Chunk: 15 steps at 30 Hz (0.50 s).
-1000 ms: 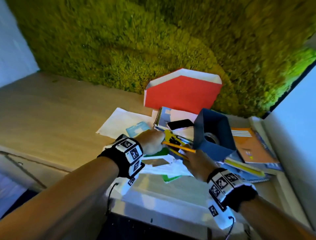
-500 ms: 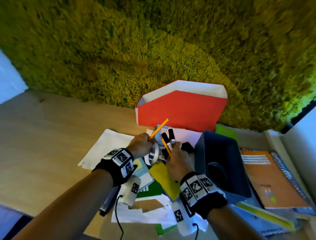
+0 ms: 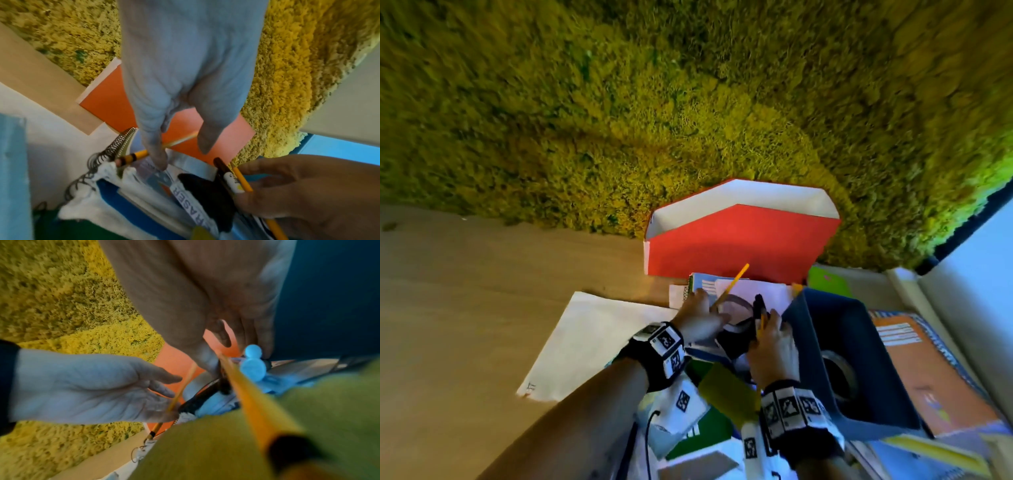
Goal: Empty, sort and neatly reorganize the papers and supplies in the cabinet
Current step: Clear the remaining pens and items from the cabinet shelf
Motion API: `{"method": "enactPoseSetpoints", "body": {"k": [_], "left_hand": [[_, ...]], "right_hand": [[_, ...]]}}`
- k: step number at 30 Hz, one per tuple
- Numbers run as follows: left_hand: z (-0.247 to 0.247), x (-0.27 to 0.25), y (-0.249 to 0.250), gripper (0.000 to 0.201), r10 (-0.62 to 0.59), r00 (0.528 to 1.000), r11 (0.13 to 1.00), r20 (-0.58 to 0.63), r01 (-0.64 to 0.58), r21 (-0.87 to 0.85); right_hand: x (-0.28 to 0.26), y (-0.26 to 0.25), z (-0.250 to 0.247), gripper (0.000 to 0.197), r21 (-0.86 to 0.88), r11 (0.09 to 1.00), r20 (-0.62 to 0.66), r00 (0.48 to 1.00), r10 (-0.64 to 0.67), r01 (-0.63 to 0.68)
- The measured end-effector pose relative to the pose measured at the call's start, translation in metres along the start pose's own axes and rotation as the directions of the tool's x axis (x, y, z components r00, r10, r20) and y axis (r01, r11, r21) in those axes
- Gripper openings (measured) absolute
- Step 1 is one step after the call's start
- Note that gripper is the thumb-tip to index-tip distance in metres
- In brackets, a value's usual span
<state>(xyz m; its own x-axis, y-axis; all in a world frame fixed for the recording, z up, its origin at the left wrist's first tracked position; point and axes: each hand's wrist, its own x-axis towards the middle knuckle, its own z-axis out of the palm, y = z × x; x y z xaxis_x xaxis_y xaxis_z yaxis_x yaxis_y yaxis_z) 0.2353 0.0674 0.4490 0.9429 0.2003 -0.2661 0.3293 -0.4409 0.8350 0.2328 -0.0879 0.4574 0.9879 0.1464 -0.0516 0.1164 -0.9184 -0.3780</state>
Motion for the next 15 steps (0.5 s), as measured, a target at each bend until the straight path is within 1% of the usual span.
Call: {"method": "enactPoseSetpoints", "body": {"k": [1, 2, 3, 4, 5, 6, 8, 11, 13, 15], "left_hand": [[-0.005, -0.006, 0.006, 0.048, 0.019, 0.999, 0.999, 0.026, -0.020, 0.030], [-0.008, -0.006, 0.005, 0.039, 0.025, 0.998, 0.997, 0.051, -0.029, 0.069], [-0.011, -0.007, 0.005, 0.025, 0.032, 0.996, 0.995, 0.081, -0.040, 0.097], [-0.014, -0.008, 0.004, 0.016, 0.040, 0.993, 0.992, 0.112, -0.053, 0.114], [-0.015, -0.006, 0.002, 0.013, 0.051, 0.988, 0.990, 0.145, -0.069, 0.119], [-0.015, -0.005, -0.001, 0.016, 0.069, 0.985, 0.987, 0.160, -0.091, 0.130], [-0.014, -0.001, -0.005, 0.024, 0.083, 0.985, 0.976, 0.153, -0.112, 0.188], [-0.012, 0.003, -0.005, 0.014, 0.089, 0.991, 0.941, 0.100, -0.116, 0.318], [-0.010, 0.005, -0.004, 0.017, 0.122, 0.991, 0.917, 0.053, -0.133, 0.376], [-0.007, 0.007, -0.004, 0.022, 0.145, 0.989, 0.897, 0.010, -0.136, 0.421]], "right_hand": [[0.000, 0.000, -0.001, 0.058, 0.013, 1.000, 0.004, 1.000, 0.018, -0.018], [-0.001, 0.000, 0.000, 0.059, 0.031, 0.999, 0.002, 0.999, 0.033, -0.033], [-0.002, -0.001, 0.000, 0.059, 0.037, 0.998, -0.011, 0.999, 0.045, -0.044], [-0.003, -0.002, -0.001, 0.056, 0.027, 0.998, -0.040, 0.998, 0.052, -0.051], [-0.004, -0.002, 0.000, 0.052, 0.008, 0.998, -0.070, 0.996, 0.057, -0.056], [-0.004, -0.002, 0.001, 0.047, -0.009, 0.998, -0.104, 0.993, 0.055, -0.056], [-0.003, -0.002, 0.003, 0.040, -0.032, 0.998, -0.155, 0.986, 0.057, -0.062], [-0.001, -0.001, 0.004, 0.044, -0.032, 0.999, -0.184, 0.983, 0.030, -0.036], [0.000, -0.001, 0.004, 0.045, -0.028, 0.999, -0.184, 0.983, 0.024, -0.029], [-0.002, 0.000, 0.002, 0.042, -0.014, 0.999, -0.187, 0.982, 0.030, -0.033]]}}
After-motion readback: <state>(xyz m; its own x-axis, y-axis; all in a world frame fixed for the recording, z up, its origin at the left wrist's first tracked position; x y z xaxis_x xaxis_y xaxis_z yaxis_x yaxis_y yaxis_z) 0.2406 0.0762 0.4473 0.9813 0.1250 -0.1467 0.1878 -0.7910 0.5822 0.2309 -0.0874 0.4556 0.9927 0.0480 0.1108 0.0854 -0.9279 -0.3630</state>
